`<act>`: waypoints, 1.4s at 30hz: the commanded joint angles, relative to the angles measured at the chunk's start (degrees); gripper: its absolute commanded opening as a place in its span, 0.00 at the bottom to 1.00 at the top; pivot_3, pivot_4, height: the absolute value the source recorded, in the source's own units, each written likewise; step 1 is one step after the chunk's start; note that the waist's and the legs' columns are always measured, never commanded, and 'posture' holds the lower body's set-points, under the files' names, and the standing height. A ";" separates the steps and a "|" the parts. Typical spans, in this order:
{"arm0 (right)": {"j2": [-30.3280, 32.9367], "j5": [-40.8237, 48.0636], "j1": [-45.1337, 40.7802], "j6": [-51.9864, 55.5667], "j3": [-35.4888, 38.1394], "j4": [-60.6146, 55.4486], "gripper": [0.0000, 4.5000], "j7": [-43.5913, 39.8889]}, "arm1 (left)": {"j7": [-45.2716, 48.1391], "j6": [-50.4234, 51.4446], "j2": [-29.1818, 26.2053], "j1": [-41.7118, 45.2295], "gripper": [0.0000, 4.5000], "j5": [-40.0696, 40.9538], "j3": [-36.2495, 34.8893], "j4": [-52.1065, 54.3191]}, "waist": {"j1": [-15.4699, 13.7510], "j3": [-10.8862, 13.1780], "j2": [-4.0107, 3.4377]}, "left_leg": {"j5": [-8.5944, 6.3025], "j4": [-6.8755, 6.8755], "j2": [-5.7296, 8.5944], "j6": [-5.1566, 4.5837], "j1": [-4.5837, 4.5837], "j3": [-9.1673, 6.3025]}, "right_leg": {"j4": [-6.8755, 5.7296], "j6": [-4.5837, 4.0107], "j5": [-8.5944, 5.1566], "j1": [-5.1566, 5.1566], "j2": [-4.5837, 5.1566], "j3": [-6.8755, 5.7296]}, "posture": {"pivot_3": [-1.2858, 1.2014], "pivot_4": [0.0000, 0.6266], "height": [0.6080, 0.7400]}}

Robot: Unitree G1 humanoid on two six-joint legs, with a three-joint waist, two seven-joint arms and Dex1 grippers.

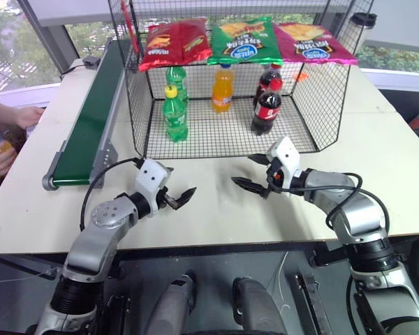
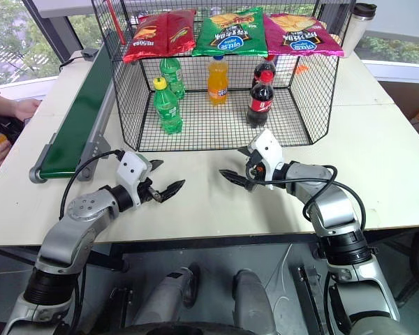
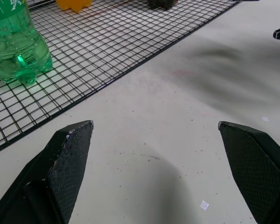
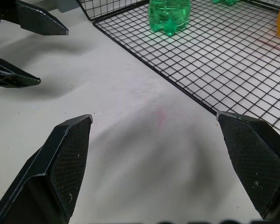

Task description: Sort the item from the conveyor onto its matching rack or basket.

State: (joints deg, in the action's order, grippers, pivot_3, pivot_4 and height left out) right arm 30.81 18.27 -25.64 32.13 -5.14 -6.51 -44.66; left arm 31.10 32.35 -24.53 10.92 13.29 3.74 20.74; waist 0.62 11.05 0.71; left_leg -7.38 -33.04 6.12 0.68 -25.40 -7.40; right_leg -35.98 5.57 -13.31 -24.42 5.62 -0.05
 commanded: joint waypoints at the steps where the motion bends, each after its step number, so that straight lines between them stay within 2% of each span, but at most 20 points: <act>1: 0.38 0.70 -0.30 -0.31 1.49 -2.42 0.98 -0.05 | 0.42 -2.12 0.10 0.15 1.00 0.79 -0.74 1.59 | 0.00 0.00 0.00 | 0.00 0.00 0.00 0.00 0.00 0.00 | 0.00 0.00 0.00 0.00 0.00 0.00 | 0.52 0.24 0.98; 42: -0.44 0.62 -1.30 -0.79 0.72 -1.90 0.98 -0.11 | -0.23 -2.19 -0.06 0.74 1.00 -0.96 0.59 0.85 | 0.00 0.00 0.00 | 0.00 0.00 0.00 0.00 0.00 0.00 | 0.01 0.00 0.00 0.00 0.00 0.00 | 0.52 0.24 0.98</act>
State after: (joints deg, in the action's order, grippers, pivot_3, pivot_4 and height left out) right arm 30.66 18.29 -25.72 32.12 -5.16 -6.51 -44.51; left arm 30.84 31.54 -24.27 11.15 12.86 3.85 20.69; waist 0.62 11.05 0.71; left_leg -7.38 -33.03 6.12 0.68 -25.41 -7.40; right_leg -35.98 5.57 -13.31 -24.42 5.62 -0.05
